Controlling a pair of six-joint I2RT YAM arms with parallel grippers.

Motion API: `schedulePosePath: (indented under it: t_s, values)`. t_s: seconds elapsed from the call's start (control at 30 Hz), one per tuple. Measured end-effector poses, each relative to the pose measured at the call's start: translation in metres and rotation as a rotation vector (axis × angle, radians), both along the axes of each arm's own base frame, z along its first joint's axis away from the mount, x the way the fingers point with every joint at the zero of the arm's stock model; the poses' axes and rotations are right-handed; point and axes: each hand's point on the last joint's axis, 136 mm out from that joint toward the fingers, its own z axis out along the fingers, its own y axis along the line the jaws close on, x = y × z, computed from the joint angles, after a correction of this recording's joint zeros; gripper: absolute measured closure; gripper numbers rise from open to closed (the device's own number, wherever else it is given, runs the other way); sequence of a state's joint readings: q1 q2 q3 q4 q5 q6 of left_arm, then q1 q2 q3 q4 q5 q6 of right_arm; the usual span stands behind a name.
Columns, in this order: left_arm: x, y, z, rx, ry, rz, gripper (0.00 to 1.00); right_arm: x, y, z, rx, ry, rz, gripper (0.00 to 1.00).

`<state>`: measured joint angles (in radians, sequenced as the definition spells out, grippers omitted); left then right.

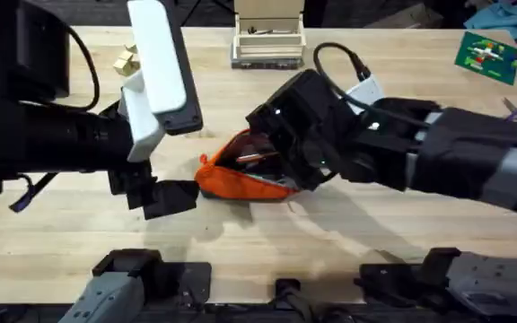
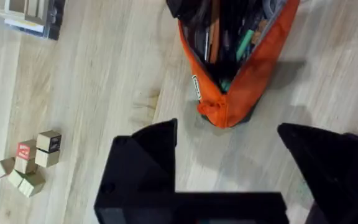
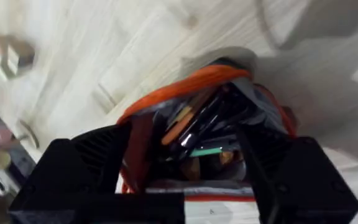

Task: Unzip the bag, pick up the pens from the table one at a time and place them inside, then zip the bag closed.

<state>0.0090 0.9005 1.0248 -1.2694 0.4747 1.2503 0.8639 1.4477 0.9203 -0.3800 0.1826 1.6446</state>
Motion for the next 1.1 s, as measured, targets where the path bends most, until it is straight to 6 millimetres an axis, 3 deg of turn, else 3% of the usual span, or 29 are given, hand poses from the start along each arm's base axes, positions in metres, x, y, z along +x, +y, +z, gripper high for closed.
schedulePosePath:
  t_s: [0.6,0.8,1.1]
  values:
    - [0.0,0.0,0.0,0.0,-0.001,0.0,0.008,-0.005,-0.006,0.081,-0.087,-0.341,0.381,0.005]
    - [0.001,0.002,0.0,0.003,-0.005,0.001,0.007,-0.006,-0.007,0.097,-0.177,-0.455,0.532,0.005]
    - [0.009,0.027,0.001,0.007,-0.021,0.102,0.007,-0.002,-0.003,0.111,-0.246,-0.536,0.637,0.005]
